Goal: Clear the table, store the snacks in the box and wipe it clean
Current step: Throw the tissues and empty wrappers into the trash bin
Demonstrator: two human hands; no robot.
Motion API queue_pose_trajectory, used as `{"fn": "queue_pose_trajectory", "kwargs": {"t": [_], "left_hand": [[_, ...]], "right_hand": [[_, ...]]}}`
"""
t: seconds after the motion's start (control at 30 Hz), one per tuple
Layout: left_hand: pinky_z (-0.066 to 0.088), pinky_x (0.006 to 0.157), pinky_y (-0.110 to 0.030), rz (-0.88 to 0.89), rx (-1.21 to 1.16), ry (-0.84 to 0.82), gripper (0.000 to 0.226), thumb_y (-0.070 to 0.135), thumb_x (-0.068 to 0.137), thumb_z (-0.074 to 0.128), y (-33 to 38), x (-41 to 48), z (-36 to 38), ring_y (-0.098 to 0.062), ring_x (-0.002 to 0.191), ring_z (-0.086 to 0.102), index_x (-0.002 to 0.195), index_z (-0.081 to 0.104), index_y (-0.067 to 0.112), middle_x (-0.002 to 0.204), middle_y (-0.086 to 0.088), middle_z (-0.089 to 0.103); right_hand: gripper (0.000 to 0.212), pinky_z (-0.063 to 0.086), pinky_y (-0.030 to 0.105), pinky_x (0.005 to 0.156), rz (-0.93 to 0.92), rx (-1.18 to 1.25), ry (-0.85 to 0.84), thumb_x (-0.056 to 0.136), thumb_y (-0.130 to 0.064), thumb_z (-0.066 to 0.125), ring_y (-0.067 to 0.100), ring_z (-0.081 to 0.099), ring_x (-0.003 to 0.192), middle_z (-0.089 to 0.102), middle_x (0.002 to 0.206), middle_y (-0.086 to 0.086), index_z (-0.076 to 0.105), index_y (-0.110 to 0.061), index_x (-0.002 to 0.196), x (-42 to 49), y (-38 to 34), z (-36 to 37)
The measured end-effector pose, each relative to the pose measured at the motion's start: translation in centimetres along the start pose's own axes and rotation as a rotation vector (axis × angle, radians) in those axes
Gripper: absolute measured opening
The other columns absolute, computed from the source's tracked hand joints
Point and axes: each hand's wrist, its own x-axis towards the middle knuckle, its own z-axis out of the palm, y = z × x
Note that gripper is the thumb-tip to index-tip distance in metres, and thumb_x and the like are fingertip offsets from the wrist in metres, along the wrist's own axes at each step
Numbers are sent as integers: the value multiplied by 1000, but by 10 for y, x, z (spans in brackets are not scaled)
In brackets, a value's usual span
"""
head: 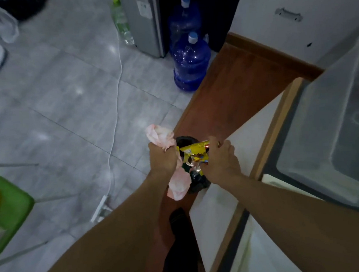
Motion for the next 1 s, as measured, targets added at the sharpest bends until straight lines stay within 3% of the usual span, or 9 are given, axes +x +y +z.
{"fn": "queue_pose_trajectory", "kwargs": {"t": [0.17, 0.3, 0.4, 0.5, 0.53, 0.63, 0.73, 0.9, 1.0], "left_hand": [[53, 64, -27, -85, -24, -21, 18, -4, 90, 50, -61, 58, 33, -28, 83, 66, 105, 58, -9, 93, -23, 64], [42, 46, -6, -128, 1, -30, 26, -4, 89, 53, -112, 90, 58, -3, 67, 53, 83, 55, 20, 77, 2, 57], [46, 57, -15, -216, -34, -52, 16, 4, 92, 58, -145, 115, 74, -8, 79, 56, 100, 51, 16, 89, 3, 57], [43, 58, -18, -286, -72, -63, 20, 12, 92, 61, -171, 137, 88, -9, 81, 55, 89, 46, 24, 87, 6, 53], [44, 60, -20, -314, -83, -69, 16, 17, 91, 63, -179, 141, 92, -10, 83, 56, 96, 48, 21, 89, 5, 54], [47, 67, -27, -398, -56, -127, 58, 26, 89, 66, -194, 147, 94, -11, 87, 56, 135, 35, 10, 102, 5, 54], [50, 95, -44, -399, 31, -263, 70, 21, 88, 66, -205, 152, 93, -28, 116, 56, 147, 32, 11, 136, -9, 53], [37, 93, -32, -282, 376, -451, 63, 28, 94, 54, -215, 148, 83, -24, 125, 46, 151, 30, 19, 151, -8, 41], [31, 107, -34, -222, 503, -475, 62, 30, 97, 48, -218, 145, 75, -28, 139, 36, 154, 27, 21, 158, -9, 31]], "right_hand": [[77, 49, 43, 91, 124, -35, -37, 84, -36, 75, 35, 37, 124, 34, 136, 20, 24, -18, 139, 52, 7, 58], [84, 48, 40, 86, 204, -89, -85, 80, -33, 79, 33, 38, 121, 35, 135, 19, 21, -19, 140, 84, 16, 107], [90, 47, 39, 84, 233, -116, -120, 78, -34, 80, 32, 38, 121, 34, 135, 18, 19, -22, 142, 100, 24, 141], [90, 48, 41, 92, 255, -114, -131, 79, -37, 79, 33, 36, 126, 31, 139, 19, 17, -24, 145, 115, 29, 172], [91, 47, 43, 95, 259, -114, -138, 80, -38, 77, 34, 34, 128, 30, 142, 19, 16, -24, 147, 119, 31, 179], [97, 40, 44, 101, 251, -98, -198, 83, -42, 73, 37, 30, 132, 26, 147, 23, 7, -25, 153, 127, 36, 196], [95, 35, 44, 110, 219, -55, -276, 89, -29, 67, 39, 27, 137, 25, 152, 23, 2, -29, 157, 129, 40, 204], [86, 41, 46, 107, 176, -44, -326, 92, -22, 63, 35, 32, 137, 32, 151, 14, 7, -32, 157, 124, 41, 206], [84, 42, 45, 103, 154, -53, -324, 91, -21, 63, 35, 34, 135, 35, 148, 13, 12, -31, 156, 121, 39, 203]]}}
